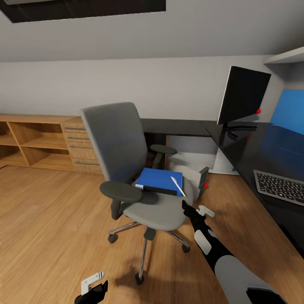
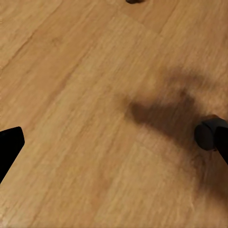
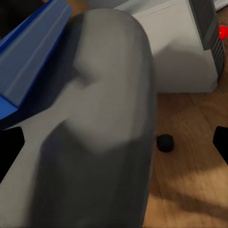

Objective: In the bedroom, organize the workspace by keeping the computer under the desk, ensuring the monitor is on the desk, placing the keyboard on the desk next to the monitor, placing the mouse on the desk next to the keyboard, moving the folder from the swivel chair onto the desk next to the mouse, stacking the notebook on top of the folder with the pen on top of the notebook, and positioning the swivel chair next to the desk.

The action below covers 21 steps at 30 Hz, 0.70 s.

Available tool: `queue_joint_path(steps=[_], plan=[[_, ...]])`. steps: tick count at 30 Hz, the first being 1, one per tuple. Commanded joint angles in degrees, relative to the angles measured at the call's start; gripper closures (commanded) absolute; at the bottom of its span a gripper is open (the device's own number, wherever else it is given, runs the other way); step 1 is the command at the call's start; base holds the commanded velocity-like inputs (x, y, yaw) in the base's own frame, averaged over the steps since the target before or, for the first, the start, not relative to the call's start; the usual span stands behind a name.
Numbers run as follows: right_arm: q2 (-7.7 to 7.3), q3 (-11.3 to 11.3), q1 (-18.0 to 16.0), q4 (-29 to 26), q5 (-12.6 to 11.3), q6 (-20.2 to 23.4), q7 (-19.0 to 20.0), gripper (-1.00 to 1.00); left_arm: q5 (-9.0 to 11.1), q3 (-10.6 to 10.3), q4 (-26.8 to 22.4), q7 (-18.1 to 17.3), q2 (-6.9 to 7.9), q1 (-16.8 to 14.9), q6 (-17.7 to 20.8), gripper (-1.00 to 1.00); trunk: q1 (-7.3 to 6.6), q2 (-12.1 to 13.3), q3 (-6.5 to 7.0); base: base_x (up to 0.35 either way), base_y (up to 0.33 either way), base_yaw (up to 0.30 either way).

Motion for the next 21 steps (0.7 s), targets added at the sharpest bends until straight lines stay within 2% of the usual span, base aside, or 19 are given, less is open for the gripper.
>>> queue_joint_path(steps=[1,21], plan=[[0.1,-0.1,0.0,0.2,-0.7,-0.1,0.6,-1.0,0.4,-0.5,0.0,0.4,0.04,0.0,-0.3,-1.0,-0.01,0.0,-0.06,0.0,0.0,0.06],[0.27,-0.2,0.0,0.2,-0.7,-0.2,0.6,-1.0,0.4,-0.4,0.0,0.4,0.05,0.0,-0.3,-1.0,-0.01,0.0,-0.15,0.0,0.0,0.086]])
